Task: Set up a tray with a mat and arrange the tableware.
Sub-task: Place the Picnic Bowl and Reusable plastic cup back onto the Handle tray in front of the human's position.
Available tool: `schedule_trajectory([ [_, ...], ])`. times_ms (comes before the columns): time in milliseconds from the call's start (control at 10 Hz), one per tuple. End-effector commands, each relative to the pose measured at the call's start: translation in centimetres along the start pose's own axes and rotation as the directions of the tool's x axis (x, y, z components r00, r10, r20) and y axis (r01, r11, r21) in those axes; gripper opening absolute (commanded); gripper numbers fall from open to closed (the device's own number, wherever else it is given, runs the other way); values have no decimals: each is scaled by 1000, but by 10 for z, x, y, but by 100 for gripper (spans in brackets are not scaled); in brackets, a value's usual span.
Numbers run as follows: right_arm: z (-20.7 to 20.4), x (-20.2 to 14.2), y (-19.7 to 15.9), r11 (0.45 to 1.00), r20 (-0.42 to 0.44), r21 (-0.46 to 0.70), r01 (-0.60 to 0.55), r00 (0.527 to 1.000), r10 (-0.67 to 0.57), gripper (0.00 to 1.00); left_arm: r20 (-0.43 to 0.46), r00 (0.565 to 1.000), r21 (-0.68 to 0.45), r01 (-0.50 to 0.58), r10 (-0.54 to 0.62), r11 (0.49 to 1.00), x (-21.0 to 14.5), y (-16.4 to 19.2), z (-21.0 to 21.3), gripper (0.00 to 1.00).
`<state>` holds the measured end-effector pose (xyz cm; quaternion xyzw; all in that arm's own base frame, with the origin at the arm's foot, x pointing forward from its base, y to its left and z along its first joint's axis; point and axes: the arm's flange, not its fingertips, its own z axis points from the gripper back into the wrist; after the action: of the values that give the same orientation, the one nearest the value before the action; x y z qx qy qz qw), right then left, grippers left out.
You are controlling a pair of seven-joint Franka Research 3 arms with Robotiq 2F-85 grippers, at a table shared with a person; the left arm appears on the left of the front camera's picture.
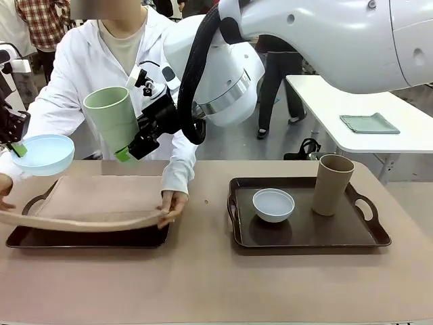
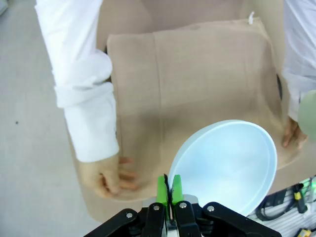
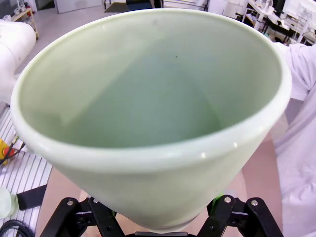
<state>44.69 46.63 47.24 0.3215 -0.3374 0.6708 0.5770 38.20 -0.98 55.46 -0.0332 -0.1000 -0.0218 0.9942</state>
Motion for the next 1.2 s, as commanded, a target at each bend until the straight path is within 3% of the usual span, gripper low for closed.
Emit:
schedule_trajectory([
  [0,2,2,0,1000,0,-2,-6,1000,6,0,7,1000,7,-2,2,1000,0,1,1,0],
  [1100,2,2,0,1000,0,-2,-6,1000,6,0,7,1000,7,-2,2,1000,0,1,1,0],
])
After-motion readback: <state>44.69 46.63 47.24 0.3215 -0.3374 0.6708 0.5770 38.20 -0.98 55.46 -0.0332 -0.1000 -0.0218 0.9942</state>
